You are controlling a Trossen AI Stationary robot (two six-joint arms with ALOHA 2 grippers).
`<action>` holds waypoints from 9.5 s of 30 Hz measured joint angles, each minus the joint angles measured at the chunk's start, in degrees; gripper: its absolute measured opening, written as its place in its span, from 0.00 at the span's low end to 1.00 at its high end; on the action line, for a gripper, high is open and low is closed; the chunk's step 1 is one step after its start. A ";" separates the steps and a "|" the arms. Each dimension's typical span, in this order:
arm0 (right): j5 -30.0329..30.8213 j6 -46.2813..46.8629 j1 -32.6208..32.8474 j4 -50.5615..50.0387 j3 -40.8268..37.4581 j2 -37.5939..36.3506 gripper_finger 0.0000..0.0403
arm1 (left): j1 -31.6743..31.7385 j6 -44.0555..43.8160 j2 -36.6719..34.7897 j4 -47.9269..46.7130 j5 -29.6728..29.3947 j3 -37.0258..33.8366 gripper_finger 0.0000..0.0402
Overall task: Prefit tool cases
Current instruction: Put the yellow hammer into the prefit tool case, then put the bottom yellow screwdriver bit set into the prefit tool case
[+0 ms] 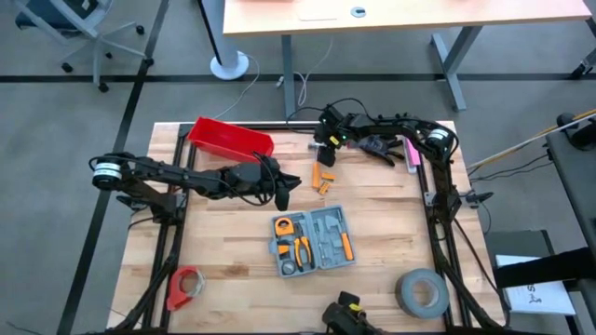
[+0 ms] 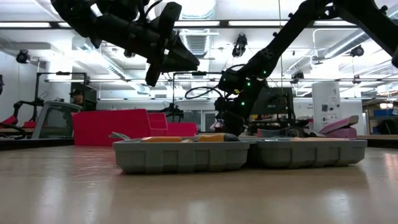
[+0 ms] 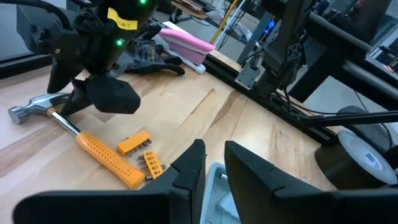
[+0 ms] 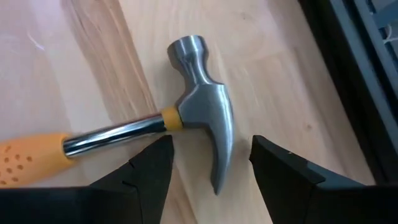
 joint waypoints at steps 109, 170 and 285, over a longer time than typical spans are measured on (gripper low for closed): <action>-7.90 26.65 29.18 -14.92 -10.67 -12.95 0.29 | -3.98 0.07 -1.07 2.56 1.90 0.00 0.16; -3.28 18.27 44.76 -13.88 -6.64 -7.01 0.44 | -5.49 8.37 -26.26 -7.07 3.35 0.00 0.16; 6.56 49.47 24.13 -25.98 -3.02 -7.64 0.49 | -5.81 6.38 -27.29 -12.66 3.50 -1.86 0.16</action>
